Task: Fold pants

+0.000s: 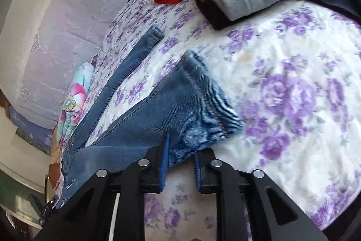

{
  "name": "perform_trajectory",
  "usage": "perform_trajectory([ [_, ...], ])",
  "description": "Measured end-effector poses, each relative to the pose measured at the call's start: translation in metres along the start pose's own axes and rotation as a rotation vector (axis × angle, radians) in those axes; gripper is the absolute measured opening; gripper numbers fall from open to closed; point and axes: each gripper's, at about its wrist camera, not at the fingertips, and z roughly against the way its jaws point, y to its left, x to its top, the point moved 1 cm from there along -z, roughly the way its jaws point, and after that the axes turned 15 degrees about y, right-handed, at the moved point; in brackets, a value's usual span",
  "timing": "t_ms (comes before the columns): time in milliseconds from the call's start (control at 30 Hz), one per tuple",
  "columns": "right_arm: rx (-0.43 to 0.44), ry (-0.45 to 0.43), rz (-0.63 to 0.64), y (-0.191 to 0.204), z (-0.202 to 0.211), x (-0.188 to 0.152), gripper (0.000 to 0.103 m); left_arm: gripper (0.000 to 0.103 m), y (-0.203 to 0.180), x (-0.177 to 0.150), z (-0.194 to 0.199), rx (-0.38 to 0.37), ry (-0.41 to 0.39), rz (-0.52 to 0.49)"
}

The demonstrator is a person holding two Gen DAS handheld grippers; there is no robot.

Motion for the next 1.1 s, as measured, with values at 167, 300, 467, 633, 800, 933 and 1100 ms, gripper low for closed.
perform_trajectory([
  [167,-0.009,-0.034,0.41,0.114,0.011,-0.062,0.059,0.098,0.021,-0.011,0.023,0.038,-0.059,0.075],
  [300,0.046,-0.043,0.934,0.245,-0.024,-0.14,0.066,0.098,0.027,-0.011,0.036,0.025,-0.09,0.089],
  [467,0.133,0.051,1.385,0.361,-0.099,-0.231,0.066,0.098,0.037,-0.016,0.05,0.041,-0.117,0.1],
  [633,0.046,0.046,1.656,0.415,-0.156,-0.282,0.064,0.098,0.056,-0.026,0.064,0.083,-0.124,0.132],
  [800,-0.142,-0.053,1.749,0.426,-0.182,-0.304,0.013,0.098,0.074,-0.022,0.064,0.079,-0.117,0.151],
  [933,-0.039,-0.104,1.78,0.419,-0.144,-0.318,0.002,0.098,0.077,-0.01,0.052,-0.006,-0.082,0.138],
  [1100,-0.047,-0.09,1.784,0.409,-0.143,-0.341,0.0,0.098,0.065,0.01,0.017,-0.104,0.008,0.104],
])
